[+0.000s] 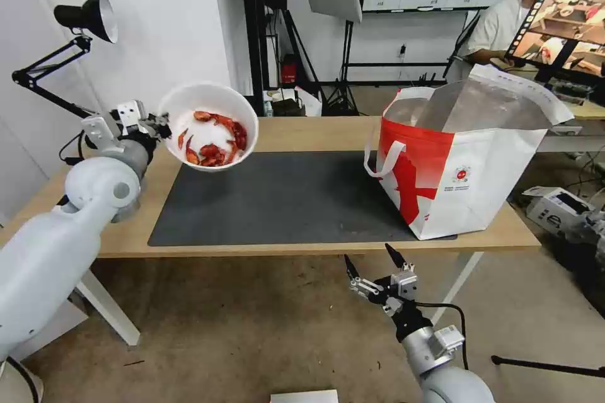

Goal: Pick up the trash from the table and place it into the takeout bag.

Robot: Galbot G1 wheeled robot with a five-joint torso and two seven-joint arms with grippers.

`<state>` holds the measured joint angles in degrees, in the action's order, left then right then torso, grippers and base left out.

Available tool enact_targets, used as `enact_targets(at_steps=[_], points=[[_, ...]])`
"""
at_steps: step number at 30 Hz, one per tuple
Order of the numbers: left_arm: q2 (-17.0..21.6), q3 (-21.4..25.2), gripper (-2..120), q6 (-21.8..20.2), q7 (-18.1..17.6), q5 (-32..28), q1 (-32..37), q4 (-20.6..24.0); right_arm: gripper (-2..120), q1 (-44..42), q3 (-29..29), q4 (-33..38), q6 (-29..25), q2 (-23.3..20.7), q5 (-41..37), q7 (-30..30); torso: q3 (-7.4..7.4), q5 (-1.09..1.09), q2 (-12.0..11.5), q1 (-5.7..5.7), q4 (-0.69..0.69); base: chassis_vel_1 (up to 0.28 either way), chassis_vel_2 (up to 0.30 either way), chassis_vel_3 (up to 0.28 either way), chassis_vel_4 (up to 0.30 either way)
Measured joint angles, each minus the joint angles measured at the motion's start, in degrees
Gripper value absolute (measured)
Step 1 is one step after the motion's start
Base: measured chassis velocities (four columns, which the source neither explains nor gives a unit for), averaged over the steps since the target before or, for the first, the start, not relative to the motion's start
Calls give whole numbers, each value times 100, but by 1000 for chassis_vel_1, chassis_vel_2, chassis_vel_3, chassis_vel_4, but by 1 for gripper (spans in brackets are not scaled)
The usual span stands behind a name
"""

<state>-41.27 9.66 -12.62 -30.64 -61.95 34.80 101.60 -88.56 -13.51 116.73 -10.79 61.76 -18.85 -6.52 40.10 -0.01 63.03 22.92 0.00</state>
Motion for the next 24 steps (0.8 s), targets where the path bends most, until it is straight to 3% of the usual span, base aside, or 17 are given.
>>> enact_targets(at_steps=[6,16,24], points=[[37,119,0,294,-3,423,237,109,100,-1,0,0,0,0,0,0,0,0,0,0,0,0,0,0,0],[-1,77,0,357,15,223,208,284,100,-1,0,0,0,0,0,0,0,0,-1,0,1,0,0,0,0],[-410,-830,0,293,-30,-257,-944,133,100,0,0,1,0,0,0,1,1,1,0,0,0,0,0,0,0]])
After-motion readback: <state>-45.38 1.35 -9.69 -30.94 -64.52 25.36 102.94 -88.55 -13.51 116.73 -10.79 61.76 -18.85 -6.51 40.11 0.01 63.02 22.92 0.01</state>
